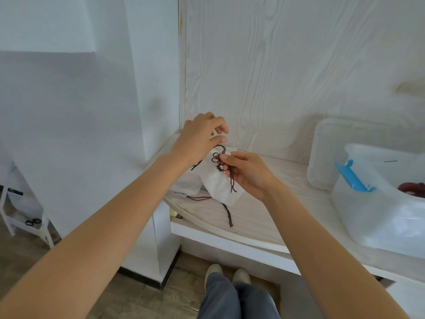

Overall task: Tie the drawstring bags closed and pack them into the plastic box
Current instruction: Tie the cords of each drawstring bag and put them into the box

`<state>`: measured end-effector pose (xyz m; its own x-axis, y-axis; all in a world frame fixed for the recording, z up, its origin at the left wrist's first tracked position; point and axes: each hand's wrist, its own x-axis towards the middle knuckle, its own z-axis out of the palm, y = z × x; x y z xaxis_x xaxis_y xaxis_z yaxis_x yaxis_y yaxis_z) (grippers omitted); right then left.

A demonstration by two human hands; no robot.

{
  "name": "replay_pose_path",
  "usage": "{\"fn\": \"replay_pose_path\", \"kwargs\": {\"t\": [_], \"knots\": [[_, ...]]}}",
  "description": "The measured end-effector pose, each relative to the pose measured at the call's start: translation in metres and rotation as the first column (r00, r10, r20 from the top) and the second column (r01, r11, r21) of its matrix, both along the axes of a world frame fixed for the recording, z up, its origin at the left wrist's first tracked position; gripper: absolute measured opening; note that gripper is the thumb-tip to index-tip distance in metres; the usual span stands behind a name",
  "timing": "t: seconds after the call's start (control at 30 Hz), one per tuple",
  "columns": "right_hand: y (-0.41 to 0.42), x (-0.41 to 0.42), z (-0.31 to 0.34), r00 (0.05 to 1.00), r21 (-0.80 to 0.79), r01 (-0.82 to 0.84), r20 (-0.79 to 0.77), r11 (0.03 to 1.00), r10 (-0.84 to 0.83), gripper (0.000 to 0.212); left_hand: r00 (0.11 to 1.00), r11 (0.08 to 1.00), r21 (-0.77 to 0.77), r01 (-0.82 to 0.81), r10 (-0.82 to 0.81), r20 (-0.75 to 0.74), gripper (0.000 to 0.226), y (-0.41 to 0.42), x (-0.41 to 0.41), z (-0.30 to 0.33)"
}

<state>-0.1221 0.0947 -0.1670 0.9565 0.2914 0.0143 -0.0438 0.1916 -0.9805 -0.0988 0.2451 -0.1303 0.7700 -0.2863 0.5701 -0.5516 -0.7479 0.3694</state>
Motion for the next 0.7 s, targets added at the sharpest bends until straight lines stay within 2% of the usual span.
{"fn": "replay_pose_path", "kwargs": {"t": [0.07, 0.17, 0.23, 0.4, 0.5, 0.6, 0.7], "knots": [[-0.002, 0.002, 0.001, 0.999, 0.028, 0.038, -0.014, 0.999, -0.038, 0.008, 0.996, 0.982, -0.168, 0.082, -0.084, -0.004, 0.01, -0.001, -0.009, -0.006], [-0.005, 0.003, 0.0, 0.997, 0.049, 0.067, -0.032, 0.997, -0.065, 0.009, 0.972, 0.967, -0.205, 0.154, -0.185, -0.143, 0.024, 0.001, -0.023, -0.015], [-0.006, 0.003, 0.0, 0.996, 0.062, 0.078, -0.052, 0.995, -0.075, 0.009, 0.964, 0.96, -0.223, 0.169, -0.208, -0.166, 0.027, 0.005, -0.025, -0.018], [-0.006, 0.001, 0.003, 0.997, 0.053, 0.062, -0.05, 0.997, -0.06, 0.008, 0.991, 0.97, -0.228, 0.087, -0.107, -0.077, 0.009, 0.005, -0.026, -0.016], [-0.01, 0.001, 0.005, 0.999, 0.049, 0.035, -0.024, 0.998, -0.034, 0.009, 0.995, 0.946, -0.322, 0.019, -0.05, -0.087, 0.006, 0.006, -0.028, -0.016], [-0.013, -0.001, 0.003, 0.999, 0.051, 0.053, -0.006, 0.997, -0.053, 0.014, 0.971, 0.838, -0.546, 0.012, -0.14, -0.195, 0.015, 0.009, -0.029, -0.022], [-0.009, -0.004, 0.004, 0.993, 0.039, 0.104, 0.053, 0.994, -0.106, 0.015, 0.91, 0.65, -0.76, 0.019, -0.326, -0.256, 0.019, 0.005, -0.033, -0.027]]}}
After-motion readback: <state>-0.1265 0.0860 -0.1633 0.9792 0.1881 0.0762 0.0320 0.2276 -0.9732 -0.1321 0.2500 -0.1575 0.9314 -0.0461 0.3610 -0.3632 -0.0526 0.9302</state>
